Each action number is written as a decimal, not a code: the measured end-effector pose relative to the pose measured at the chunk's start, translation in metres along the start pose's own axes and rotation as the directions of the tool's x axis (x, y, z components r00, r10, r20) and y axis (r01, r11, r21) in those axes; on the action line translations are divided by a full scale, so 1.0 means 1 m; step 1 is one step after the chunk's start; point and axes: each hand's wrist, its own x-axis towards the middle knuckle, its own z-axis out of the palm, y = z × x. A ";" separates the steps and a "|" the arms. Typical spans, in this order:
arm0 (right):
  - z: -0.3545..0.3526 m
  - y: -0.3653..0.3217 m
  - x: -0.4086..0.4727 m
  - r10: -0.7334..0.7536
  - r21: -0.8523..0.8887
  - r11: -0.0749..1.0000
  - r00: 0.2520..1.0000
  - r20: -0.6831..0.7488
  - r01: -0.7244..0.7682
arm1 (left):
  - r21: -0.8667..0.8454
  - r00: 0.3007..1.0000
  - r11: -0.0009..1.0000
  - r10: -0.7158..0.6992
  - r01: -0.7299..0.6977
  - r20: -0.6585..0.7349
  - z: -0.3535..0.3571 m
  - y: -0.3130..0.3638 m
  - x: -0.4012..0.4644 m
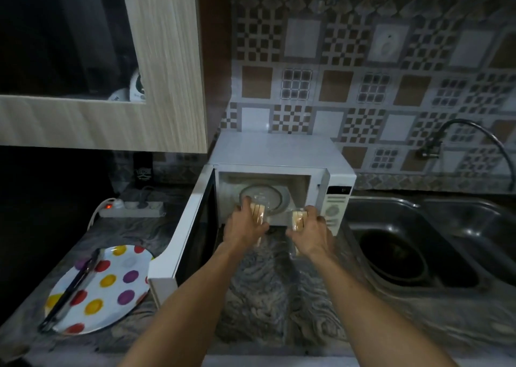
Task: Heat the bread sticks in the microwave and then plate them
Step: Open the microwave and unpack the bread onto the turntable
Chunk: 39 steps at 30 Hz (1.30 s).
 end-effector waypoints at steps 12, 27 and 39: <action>0.073 0.064 0.009 0.086 0.002 0.996 0.981 0.175 -0.088 | -0.149 0.976 0.970 -0.175 0.194 0.131 0.094 -0.054 -0.003; 0.108 0.085 0.018 0.012 0.055 0.998 0.971 0.238 -0.026 | -0.276 0.978 0.940 -0.176 0.200 0.108 0.137 -0.069 -0.019; 0.084 0.066 0.013 -0.532 -0.146 0.824 0.837 0.131 0.547 | -0.409 0.753 0.672 -0.655 0.618 0.061 0.112 -0.102 -0.031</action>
